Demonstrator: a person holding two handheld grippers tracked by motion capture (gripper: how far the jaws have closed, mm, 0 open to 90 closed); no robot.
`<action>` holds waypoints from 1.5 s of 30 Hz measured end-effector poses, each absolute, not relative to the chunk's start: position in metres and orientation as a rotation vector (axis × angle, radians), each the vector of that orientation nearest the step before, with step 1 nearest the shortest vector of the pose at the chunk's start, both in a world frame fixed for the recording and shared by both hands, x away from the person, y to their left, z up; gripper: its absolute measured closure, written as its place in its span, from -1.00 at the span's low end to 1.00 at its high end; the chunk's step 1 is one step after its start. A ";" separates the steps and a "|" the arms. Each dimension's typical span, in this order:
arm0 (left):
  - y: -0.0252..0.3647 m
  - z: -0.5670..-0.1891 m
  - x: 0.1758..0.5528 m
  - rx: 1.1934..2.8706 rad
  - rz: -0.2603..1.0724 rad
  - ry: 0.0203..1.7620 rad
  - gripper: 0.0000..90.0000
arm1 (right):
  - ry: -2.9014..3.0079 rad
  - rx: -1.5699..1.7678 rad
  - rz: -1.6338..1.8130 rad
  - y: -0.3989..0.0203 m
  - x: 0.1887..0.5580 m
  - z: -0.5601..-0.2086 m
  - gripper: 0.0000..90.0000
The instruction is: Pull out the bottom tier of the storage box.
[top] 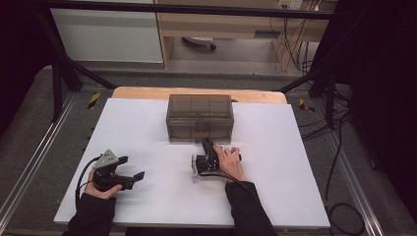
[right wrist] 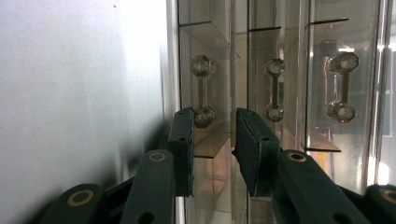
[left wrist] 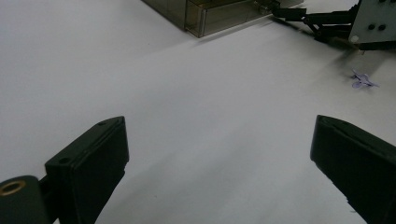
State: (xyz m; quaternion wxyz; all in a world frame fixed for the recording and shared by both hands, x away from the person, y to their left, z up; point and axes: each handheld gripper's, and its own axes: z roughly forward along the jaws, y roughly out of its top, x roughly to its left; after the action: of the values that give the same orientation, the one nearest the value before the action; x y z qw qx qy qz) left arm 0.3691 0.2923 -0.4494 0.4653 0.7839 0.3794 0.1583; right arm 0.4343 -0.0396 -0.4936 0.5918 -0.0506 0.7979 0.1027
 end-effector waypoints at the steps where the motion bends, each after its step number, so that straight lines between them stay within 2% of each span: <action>1: 0.292 -0.449 0.369 1.925 0.389 0.932 -0.92 | 1.856 -0.118 0.239 -0.040 0.434 -0.494 0.53; 45: 0.292 -0.449 0.369 1.925 0.389 0.930 -0.92 | 1.869 -0.154 0.250 -0.041 0.413 -0.490 0.53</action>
State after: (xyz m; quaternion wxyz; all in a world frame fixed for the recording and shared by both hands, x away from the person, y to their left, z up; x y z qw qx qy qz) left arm 0.3690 0.2920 -0.4492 0.4655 0.7840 0.3789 0.1583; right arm 0.4132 -0.0410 -0.4900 0.5851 -0.0659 0.8012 0.1071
